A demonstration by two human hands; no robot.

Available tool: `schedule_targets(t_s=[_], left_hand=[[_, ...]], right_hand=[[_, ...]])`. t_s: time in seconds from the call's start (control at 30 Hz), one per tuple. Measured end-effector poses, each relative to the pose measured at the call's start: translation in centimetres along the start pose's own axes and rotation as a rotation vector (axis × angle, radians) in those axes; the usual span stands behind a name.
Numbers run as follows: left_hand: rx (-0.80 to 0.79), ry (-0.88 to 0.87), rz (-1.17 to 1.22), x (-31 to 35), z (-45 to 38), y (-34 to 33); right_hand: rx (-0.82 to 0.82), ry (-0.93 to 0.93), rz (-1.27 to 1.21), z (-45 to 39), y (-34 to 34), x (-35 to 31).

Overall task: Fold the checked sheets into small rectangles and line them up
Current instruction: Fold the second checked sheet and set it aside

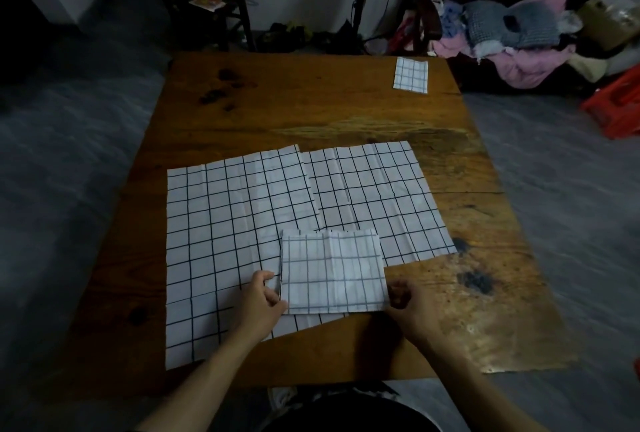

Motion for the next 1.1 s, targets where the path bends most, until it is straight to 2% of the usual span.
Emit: schedule_targets(t_s=[0.13, 0.23, 0.3, 0.4, 0.6, 0.97, 1.1], left_hand=[[0.151, -0.127, -0.273, 0.4, 0.6, -0.2], [0.133, -0.301, -0.563, 1.3, 0.7, -1.6], [0.074, -0.445, -0.69, 2.3, 1.0, -2.9], [0.0, -0.573, -0.84, 3.8, 1.1, -5.1], [-0.146, -0.541, -0.975, 4.3, 0.7, -7.0], [-0.087, -0.436, -1.002, 2.3, 0.7, -4.1], [-0.137, -0.424, -0.99, 2.6, 0.1, -3.1]], right_hand=[[0.098, 0.18, 0.401, 0.8, 0.0, -1.2], [0.085, 0.376, 0.67, 1.2, -1.1, -1.9], [0.023, 0.445, 0.704, 1.2, -2.1, -2.5], [-0.006, 0.394, 0.666, 0.3, -3.4, -3.4], [-0.109, 0.236, 0.651, -1.1, -4.3, -2.6], [-0.115, 0.215, 0.666, -0.1, -1.6, -0.7], [-0.11, 0.222, 0.708, -0.3, -1.5, -0.7]])
Point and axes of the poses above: each hand's wrist, its own z-axis away from the middle knuckle, its own y-axis out of the back of the hand, x = y × z, the point moved 3 cm from there along -z, towards the middle knuckle, and after that the axes turned 12 degrees about -x, right-handed, at the moved point
